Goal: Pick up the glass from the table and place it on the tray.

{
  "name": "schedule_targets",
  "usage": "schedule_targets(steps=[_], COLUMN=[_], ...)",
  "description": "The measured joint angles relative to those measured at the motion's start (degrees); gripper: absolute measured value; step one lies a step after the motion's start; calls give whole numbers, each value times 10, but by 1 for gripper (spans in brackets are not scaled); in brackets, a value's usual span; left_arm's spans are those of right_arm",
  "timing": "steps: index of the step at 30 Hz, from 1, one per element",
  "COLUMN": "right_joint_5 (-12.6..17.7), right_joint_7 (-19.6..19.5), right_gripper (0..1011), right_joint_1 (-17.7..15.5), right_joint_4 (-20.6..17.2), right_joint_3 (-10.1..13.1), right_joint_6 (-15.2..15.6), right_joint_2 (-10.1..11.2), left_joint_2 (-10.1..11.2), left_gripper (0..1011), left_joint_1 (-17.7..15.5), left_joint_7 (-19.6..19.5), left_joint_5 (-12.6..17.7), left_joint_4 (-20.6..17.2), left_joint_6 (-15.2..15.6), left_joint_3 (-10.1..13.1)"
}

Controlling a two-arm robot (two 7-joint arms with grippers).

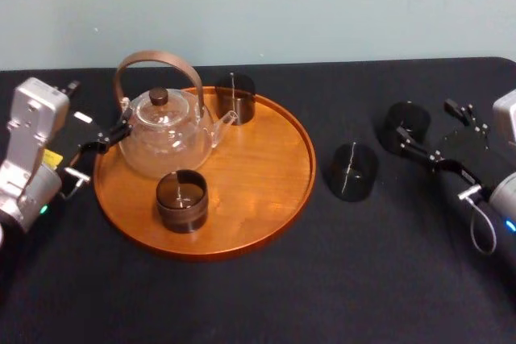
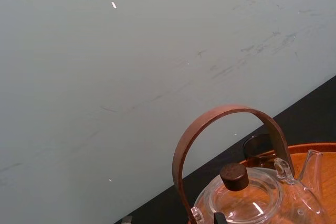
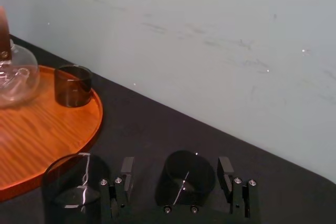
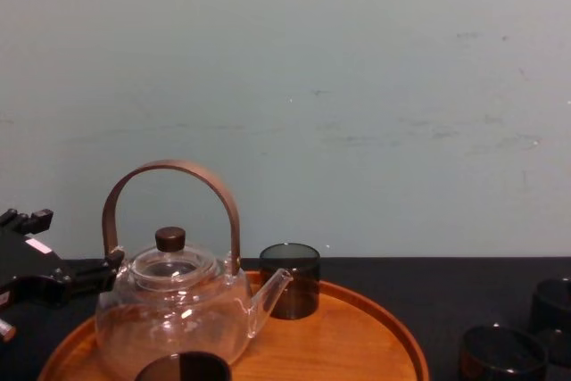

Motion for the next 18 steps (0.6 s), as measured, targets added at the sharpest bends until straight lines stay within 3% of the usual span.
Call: schedule_targets(steps=[18], right_joint_5=[0], right_joint_7=[28], right_gripper=[1002], right_joint_1=[-63], right_joint_4=[-49], right_joint_3=[20], right_joint_6=[5], right_joint_2=[1], left_joint_2=[0], left_gripper=[1010], left_joint_1=[0], left_joint_7=[0], left_joint_5=[0], left_joint_4=[0], left_joint_6=[0], left_joint_3=[0])
